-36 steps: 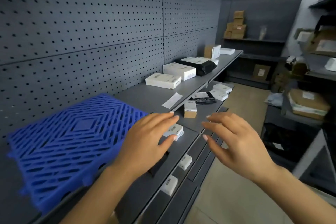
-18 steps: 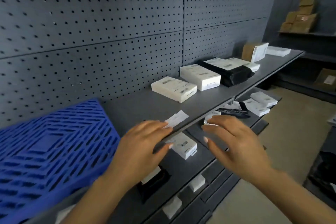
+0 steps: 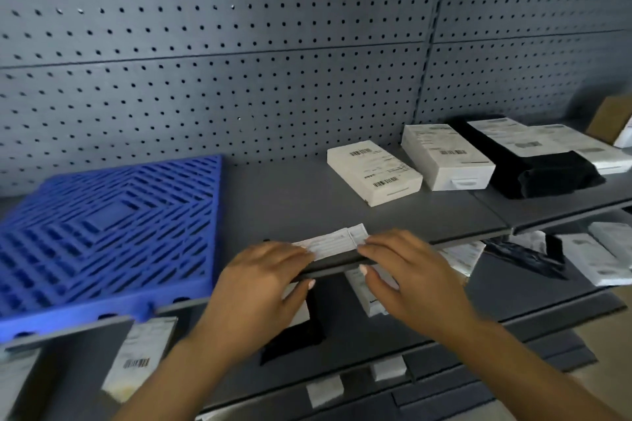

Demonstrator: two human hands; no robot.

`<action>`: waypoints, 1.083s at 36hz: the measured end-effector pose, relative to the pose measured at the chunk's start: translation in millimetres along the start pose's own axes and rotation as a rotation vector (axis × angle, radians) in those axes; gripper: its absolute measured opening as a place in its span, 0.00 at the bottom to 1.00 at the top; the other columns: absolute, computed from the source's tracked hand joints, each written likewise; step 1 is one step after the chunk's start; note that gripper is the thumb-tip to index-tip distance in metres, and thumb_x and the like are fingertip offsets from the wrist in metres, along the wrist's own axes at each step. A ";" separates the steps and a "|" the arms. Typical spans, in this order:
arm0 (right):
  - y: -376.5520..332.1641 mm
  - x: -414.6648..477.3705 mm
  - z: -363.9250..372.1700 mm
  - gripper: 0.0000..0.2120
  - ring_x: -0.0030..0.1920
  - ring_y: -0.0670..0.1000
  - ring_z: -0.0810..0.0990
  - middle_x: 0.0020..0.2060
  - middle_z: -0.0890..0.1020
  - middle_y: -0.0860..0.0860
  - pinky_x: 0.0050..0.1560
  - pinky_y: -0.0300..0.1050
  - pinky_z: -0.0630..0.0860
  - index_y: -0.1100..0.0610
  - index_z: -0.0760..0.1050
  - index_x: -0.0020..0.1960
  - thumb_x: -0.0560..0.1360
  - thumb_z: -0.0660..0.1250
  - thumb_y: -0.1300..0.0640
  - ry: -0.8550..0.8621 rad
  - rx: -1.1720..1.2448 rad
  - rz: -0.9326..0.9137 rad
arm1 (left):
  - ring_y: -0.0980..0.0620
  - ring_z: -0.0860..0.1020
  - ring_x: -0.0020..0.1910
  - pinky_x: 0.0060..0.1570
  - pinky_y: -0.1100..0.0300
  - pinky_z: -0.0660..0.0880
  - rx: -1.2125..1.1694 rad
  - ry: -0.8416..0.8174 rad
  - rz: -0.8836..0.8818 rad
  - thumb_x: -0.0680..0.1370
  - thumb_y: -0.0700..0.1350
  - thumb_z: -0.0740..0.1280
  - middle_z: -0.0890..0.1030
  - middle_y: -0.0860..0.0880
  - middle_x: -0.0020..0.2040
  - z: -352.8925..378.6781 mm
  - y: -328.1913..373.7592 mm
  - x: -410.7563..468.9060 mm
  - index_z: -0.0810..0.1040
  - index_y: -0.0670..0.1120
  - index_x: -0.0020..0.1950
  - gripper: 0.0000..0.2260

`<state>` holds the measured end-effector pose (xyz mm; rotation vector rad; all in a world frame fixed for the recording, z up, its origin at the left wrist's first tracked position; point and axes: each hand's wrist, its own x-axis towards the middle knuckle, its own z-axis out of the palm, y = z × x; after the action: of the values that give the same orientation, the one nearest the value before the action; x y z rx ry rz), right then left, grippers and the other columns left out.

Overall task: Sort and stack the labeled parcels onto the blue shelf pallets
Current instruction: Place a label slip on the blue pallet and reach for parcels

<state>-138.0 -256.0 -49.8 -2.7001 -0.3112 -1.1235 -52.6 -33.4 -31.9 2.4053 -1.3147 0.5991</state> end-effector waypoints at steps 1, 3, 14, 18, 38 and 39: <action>1.8 0.7 1.9 0.13 0.52 0.50 0.76 0.49 0.82 0.51 0.54 0.45 0.75 0.59 0.81 0.53 0.76 0.62 0.54 -0.005 0.003 -0.004 | 0.54 0.79 0.50 0.52 0.63 0.71 -0.008 0.003 -0.007 0.74 0.54 0.61 0.83 0.54 0.50 2.2 -0.2 -0.7 0.83 0.49 0.54 0.16; 5.5 0.2 5.4 0.13 0.53 0.50 0.76 0.49 0.82 0.51 0.54 0.46 0.76 0.59 0.81 0.53 0.75 0.62 0.54 -0.019 0.008 -0.006 | 0.53 0.79 0.50 0.54 0.62 0.71 -0.021 0.012 -0.016 0.74 0.53 0.62 0.83 0.54 0.51 6.4 -1.5 -2.7 0.84 0.48 0.54 0.16; 13.6 -6.3 10.8 0.14 0.51 0.49 0.76 0.48 0.81 0.50 0.52 0.41 0.75 0.58 0.81 0.53 0.74 0.63 0.53 -0.039 0.027 -0.004 | 0.54 0.78 0.50 0.51 0.59 0.74 -0.043 0.186 0.051 0.73 0.43 0.71 0.83 0.54 0.50 14.0 -4.0 -17.8 0.85 0.48 0.51 0.08; 12.1 -5.8 10.9 0.15 0.52 0.50 0.76 0.49 0.80 0.50 0.50 0.44 0.77 0.58 0.81 0.54 0.74 0.64 0.51 -0.052 0.030 -0.007 | 0.54 0.79 0.50 0.48 0.57 0.75 -0.049 0.206 0.063 0.72 0.40 0.72 0.83 0.54 0.49 13.3 -4.7 -23.2 0.85 0.47 0.51 0.09; -53.8 11.4 -9.3 0.03 0.44 0.54 0.80 0.42 0.84 0.55 0.47 0.47 0.76 0.62 0.84 0.43 0.73 0.71 0.65 0.199 0.039 -0.351 | 0.48 0.80 0.51 0.47 0.53 0.75 -0.099 0.357 0.164 0.77 0.41 0.70 0.83 0.49 0.51 -45.7 -8.1 -57.8 0.85 0.42 0.50 0.05; -60.9 13.4 -10.3 0.03 0.44 0.54 0.79 0.42 0.84 0.55 0.46 0.47 0.76 0.62 0.84 0.42 0.73 0.71 0.65 0.209 0.040 -0.357 | 0.48 0.80 0.50 0.47 0.53 0.75 -0.096 0.362 0.168 0.77 0.41 0.70 0.83 0.49 0.51 -51.1 -10.7 -62.6 0.85 0.42 0.50 0.05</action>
<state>-152.1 -198.9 -26.8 -2.5246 -0.7933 -1.4604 -84.1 41.1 -21.0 2.0034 -1.3550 0.9428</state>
